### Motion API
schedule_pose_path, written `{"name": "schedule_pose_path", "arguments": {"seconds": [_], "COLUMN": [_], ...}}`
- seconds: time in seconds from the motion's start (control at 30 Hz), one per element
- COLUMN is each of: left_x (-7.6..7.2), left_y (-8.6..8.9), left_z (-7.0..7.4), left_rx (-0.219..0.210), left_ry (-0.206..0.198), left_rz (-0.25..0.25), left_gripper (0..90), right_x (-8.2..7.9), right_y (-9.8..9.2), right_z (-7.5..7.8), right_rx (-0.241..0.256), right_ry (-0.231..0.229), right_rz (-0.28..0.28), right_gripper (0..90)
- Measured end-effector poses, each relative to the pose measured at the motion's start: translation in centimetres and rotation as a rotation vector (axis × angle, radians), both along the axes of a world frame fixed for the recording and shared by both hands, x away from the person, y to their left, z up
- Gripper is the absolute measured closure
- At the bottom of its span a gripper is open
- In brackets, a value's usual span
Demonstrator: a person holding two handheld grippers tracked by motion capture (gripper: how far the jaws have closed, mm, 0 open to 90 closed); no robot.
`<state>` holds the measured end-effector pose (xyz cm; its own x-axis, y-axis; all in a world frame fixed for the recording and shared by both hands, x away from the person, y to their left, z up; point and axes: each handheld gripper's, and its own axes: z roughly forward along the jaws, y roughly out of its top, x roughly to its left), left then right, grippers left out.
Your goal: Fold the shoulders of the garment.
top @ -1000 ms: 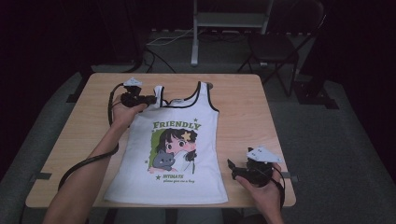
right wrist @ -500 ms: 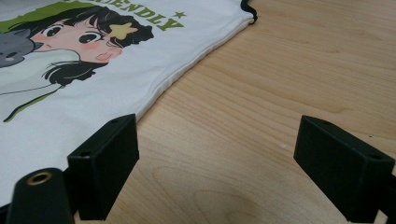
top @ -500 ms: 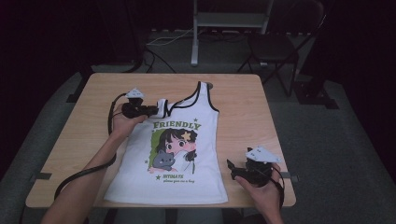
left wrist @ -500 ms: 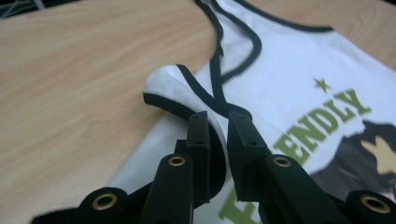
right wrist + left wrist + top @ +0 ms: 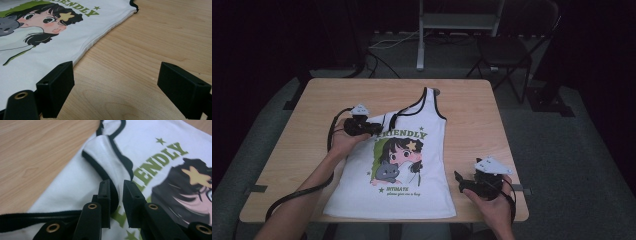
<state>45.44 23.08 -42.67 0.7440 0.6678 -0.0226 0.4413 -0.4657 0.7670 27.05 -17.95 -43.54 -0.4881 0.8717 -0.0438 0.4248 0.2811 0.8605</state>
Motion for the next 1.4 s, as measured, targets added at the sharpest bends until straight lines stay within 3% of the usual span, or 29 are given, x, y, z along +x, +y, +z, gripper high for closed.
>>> {"name": "schedule_pose_path", "arguments": {"seconds": [0.3,0.57,0.67,0.83,0.87,0.93,1.07,1.23,1.4], "left_x": [-1.8,-4.6,-5.7,-5.8,-5.7,-5.6,-6.0,-5.6,-4.7], "left_y": [0.0,0.9,1.8,1.8,1.5,0.6,-2.1,-4.7,-6.0], "left_z": [-0.5,-0.2,0.6,2.1,2.6,3.3,3.1,2.4,1.8], "left_rx": [0.036,0.049,0.022,-0.004,0.005,0.039,0.129,0.259,0.383], "left_ry": [0.009,0.006,-0.007,-0.030,-0.051,-0.084,-0.085,-0.101,-0.139], "left_rz": [-0.062,-0.142,-0.145,-0.128,-0.119,-0.148,-0.231,-0.296,-0.339], "left_gripper": [76.0,69.2,65.6,60.4,58.9,54.5,49.8,50.4,53.1], "right_x": [0.0,-0.1,-0.1,0.0,0.0,0.0,0.0,0.0,0.0], "right_y": [0.1,0.0,0.1,0.2,0.2,0.2,0.1,0.1,-0.1], "right_z": [0.0,0.0,0.1,0.1,0.1,0.1,0.0,0.0,0.0], "right_rx": [-0.003,-0.001,-0.003,-0.002,-0.002,-0.005,-0.001,-0.005,-0.001], "right_ry": [0.000,0.000,-0.001,0.002,0.003,0.005,0.005,0.008,0.008], "right_rz": [0.002,0.000,0.002,0.004,0.004,0.004,0.000,0.001,-0.005], "right_gripper": [13.4,13.4,13.4,13.3,13.3,13.3,13.4,13.3,13.3]}}
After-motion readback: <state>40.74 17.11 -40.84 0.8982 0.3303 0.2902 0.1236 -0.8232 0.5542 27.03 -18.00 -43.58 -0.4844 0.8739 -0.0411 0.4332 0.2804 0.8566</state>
